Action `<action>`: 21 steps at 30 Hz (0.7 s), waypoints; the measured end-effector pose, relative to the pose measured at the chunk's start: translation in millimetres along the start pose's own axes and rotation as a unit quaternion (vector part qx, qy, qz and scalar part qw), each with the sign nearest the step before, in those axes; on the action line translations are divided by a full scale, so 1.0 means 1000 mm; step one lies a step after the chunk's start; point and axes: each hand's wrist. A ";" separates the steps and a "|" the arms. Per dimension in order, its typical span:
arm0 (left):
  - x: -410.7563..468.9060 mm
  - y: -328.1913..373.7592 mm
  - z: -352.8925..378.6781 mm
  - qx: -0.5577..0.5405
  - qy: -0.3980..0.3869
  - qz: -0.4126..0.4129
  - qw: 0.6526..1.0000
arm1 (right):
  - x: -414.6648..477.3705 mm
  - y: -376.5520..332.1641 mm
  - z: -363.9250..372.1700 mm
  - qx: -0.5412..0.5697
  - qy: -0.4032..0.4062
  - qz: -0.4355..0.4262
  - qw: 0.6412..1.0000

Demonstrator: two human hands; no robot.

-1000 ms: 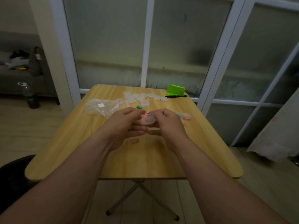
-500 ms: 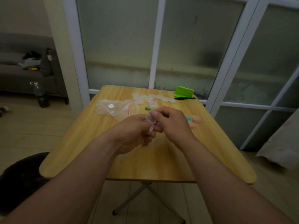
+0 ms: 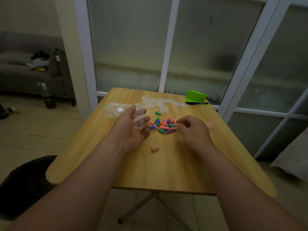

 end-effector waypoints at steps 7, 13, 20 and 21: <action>0.003 -0.004 0.004 0.016 -0.012 -0.006 1.000 | 0.001 -0.004 0.023 -0.187 0.003 -0.087 0.978; 0.007 -0.002 -0.001 0.021 -0.029 -0.004 0.999 | 0.005 -0.004 0.033 -0.222 0.004 -0.107 0.969; 0.006 -0.002 -0.001 0.034 -0.026 -0.008 0.999 | 0.001 -0.005 0.036 -0.195 0.018 -0.113 0.974; 0.005 -0.002 0.000 0.035 -0.023 -0.007 0.999 | 0.001 -0.005 0.035 -0.187 0.019 -0.109 0.976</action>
Point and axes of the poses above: each hand's wrist, its own x-axis towards the middle knuckle, its own z-axis out of the palm, y = z × x, and after that the axes turned 4 degrees about -y, right-handed
